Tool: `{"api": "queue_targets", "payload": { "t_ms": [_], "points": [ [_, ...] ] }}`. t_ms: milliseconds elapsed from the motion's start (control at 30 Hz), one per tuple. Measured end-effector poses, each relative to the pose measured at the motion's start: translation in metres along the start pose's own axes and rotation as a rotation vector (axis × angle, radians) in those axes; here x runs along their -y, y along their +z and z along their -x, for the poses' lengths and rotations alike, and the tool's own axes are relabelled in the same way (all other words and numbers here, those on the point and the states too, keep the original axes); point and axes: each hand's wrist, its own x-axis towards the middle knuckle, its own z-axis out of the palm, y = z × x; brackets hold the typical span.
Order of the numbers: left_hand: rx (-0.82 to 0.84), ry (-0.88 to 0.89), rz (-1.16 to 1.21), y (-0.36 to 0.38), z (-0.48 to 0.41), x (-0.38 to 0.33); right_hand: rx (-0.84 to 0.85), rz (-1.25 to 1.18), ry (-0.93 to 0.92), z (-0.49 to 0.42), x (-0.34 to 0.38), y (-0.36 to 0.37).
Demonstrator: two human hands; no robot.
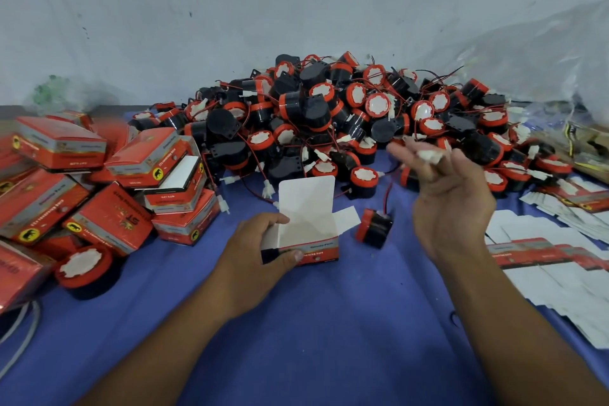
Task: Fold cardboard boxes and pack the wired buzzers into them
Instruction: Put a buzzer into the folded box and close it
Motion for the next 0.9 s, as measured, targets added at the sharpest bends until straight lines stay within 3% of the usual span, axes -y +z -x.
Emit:
{"api": "queue_targets", "payload": {
  "t_ms": [67, 167, 267, 467, 533, 600, 667, 733, 800, 900],
  "points": [
    [0.004, -0.003, 0.013, 0.0, 0.0, -0.001, -0.024, -0.143, 0.041, -0.002, -0.001, -0.004],
    [0.004, 0.01, 0.007, 0.0, 0.001, -0.004, -0.128, -0.027, 0.012, -0.003, -0.005, -0.005],
    [0.018, 0.067, -0.007, 0.001, 0.003, -0.008, -0.179, 0.038, -0.137, -0.004, 0.002, 0.001],
    [0.085, 0.127, -0.006, 0.018, 0.007, -0.023, -0.018, -0.104, -0.287, 0.012, 0.024, 0.04],
    [0.079, 0.155, -0.008, 0.026, 0.008, -0.027, 0.032, 0.08, -0.405, 0.027, 0.016, 0.055],
    [0.051, 0.169, 0.017, 0.03, 0.008, -0.029, 0.18, 0.483, -0.511, 0.043, 0.001, 0.067],
    [0.013, 0.177, 0.054, 0.032, 0.008, -0.03, 0.318, 0.911, -0.54, 0.051, -0.015, 0.07],
    [-0.011, 0.183, 0.087, 0.03, 0.008, -0.03, 0.397, 1.093, -0.543, 0.051, -0.028, 0.066],
    [-0.02, 0.183, 0.113, 0.026, 0.009, -0.03, 0.464, 0.939, -0.345, 0.052, -0.034, 0.065],
    [0.011, 0.178, 0.126, 0.023, 0.01, -0.028, 0.318, 0.485, -0.052, 0.052, -0.042, 0.064]
  ]
}}
